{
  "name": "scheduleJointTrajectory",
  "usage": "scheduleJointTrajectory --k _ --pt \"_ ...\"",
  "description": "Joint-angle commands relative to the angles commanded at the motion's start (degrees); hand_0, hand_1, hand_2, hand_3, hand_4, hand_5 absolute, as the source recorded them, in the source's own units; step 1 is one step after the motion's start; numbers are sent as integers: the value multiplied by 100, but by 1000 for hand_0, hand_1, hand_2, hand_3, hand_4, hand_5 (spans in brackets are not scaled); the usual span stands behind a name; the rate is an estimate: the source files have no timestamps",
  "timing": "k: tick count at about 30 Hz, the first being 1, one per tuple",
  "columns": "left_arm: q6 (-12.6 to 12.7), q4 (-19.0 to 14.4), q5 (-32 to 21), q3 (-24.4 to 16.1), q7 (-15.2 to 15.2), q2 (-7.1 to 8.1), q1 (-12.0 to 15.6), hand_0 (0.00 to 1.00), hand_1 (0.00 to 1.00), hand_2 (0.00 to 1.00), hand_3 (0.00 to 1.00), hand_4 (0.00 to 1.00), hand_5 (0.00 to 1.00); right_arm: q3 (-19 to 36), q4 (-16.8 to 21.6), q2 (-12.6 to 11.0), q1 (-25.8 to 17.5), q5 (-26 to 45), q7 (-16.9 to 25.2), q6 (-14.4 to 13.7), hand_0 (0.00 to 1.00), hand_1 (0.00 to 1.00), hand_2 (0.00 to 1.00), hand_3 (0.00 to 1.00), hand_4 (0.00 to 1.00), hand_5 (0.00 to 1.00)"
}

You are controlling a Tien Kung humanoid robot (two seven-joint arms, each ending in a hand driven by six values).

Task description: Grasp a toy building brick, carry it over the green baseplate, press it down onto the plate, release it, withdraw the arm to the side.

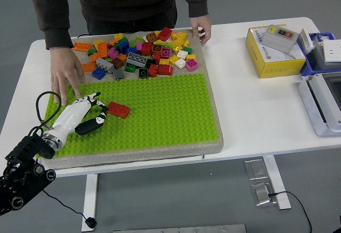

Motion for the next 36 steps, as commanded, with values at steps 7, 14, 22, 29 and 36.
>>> scheduleJointTrajectory --k 7,14,22,29,36 --pt "-7 44 20 -8 -6 -149 -147 987 975 993 628 330 727 -21 -1 -8 12 47 13 15 657 598 552 693 460 958" --pt "-27 53 65 -8 23 -92 -197 987 974 992 625 331 726 -45 -1 -20 19 95 28 21 657 598 552 693 459 959" --pt "-24 252 1 39 -18 -120 -284 987 974 992 625 330 724 -50 -4 -8 23 100 36 31 657 598 552 693 460 959" --pt "-14 432 -114 124 -76 -206 -317 987 975 991 625 330 722 -50 -4 8 15 99 37 40 657 598 552 693 460 959" --pt "-5 582 -184 131 -135 -266 -310 986 974 991 625 329 721 -49 -2 20 13 100 39 56 657 598 553 691 462 958"
